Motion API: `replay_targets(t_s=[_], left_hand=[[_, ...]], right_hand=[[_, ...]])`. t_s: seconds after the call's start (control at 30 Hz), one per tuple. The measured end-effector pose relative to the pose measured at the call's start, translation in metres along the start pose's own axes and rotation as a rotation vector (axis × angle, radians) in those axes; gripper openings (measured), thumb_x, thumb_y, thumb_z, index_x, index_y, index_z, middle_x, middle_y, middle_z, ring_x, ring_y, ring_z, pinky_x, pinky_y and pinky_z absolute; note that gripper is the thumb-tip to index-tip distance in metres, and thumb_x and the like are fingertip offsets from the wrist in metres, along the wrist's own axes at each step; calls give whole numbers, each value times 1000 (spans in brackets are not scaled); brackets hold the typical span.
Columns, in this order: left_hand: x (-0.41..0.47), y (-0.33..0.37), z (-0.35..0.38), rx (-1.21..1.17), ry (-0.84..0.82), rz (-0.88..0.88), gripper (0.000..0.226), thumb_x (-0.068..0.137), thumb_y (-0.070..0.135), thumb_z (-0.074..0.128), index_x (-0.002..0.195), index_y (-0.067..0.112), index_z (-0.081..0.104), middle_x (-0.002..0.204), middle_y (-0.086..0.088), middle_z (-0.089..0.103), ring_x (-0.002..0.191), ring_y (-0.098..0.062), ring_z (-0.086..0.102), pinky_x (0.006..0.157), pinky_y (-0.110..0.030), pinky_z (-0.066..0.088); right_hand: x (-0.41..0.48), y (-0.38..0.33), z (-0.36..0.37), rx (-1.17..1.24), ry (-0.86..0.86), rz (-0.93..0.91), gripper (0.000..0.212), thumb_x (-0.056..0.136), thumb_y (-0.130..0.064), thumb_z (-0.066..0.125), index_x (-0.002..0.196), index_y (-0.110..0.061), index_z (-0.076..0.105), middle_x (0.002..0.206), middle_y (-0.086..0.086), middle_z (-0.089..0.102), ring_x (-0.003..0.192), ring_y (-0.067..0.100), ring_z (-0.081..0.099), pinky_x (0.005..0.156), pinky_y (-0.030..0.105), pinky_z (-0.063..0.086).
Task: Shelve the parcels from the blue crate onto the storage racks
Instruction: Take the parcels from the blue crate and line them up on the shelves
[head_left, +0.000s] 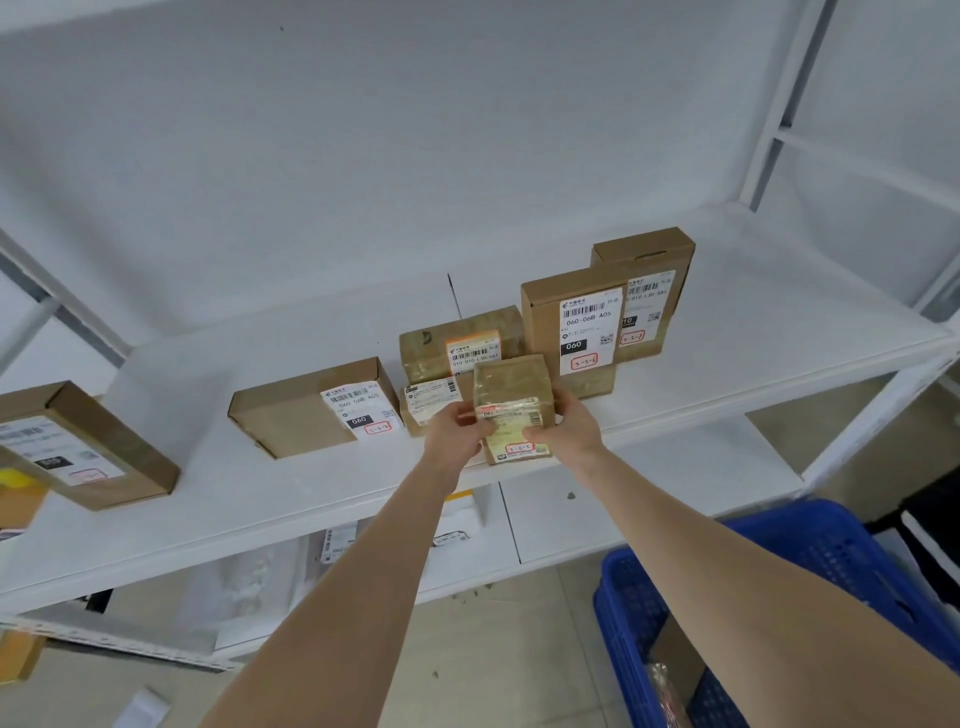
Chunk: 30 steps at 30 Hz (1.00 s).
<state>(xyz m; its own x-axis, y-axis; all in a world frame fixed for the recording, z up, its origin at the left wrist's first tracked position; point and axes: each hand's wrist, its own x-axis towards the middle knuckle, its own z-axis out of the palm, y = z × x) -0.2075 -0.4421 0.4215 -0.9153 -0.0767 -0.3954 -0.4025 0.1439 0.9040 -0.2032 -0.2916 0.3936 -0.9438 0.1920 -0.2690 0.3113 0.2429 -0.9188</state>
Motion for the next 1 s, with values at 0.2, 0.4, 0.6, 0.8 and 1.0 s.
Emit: replay_targets(t_s=[0.2,0.4,0.6,0.8,1.0], left_hand=[[0,-3,3,11,41,-1,41,80,-3,68,118,4,54,101,-11,65,98,-29,65,84,-34,54],[3,-5,5,51,84,7,39,81,0,69,117,5,56,98,-6,65,90,-23,63,83,-31,55],[7,-4,11,101,99,16,38,79,-3,69,114,4,57,102,-9,66,97,-25,64,90,-37,53],[4,-2,13,191,145,15,54,79,6,71,128,7,49,117,-6,63,107,-24,59,97,-43,49],[-13,36,19,421,111,104,102,71,19,81,150,18,15,146,-8,26,134,-27,33,108,-43,32]], right_hand=[[1,0,-3,-97,-7,-18,44,79,-1,66,122,-10,60,115,10,66,109,28,60,95,39,48],[6,-5,-5,-159,-33,-20,42,82,-5,66,123,-12,60,118,7,66,112,25,59,98,34,46],[9,-2,-11,-149,-57,-32,40,83,-7,64,122,-15,60,115,7,67,108,25,60,96,38,48],[25,0,-47,-120,150,95,41,85,-8,63,124,-10,52,119,11,59,111,28,56,90,31,44],[35,-20,-76,-11,258,76,47,76,-12,73,117,-12,50,122,11,55,102,28,59,90,38,50]])
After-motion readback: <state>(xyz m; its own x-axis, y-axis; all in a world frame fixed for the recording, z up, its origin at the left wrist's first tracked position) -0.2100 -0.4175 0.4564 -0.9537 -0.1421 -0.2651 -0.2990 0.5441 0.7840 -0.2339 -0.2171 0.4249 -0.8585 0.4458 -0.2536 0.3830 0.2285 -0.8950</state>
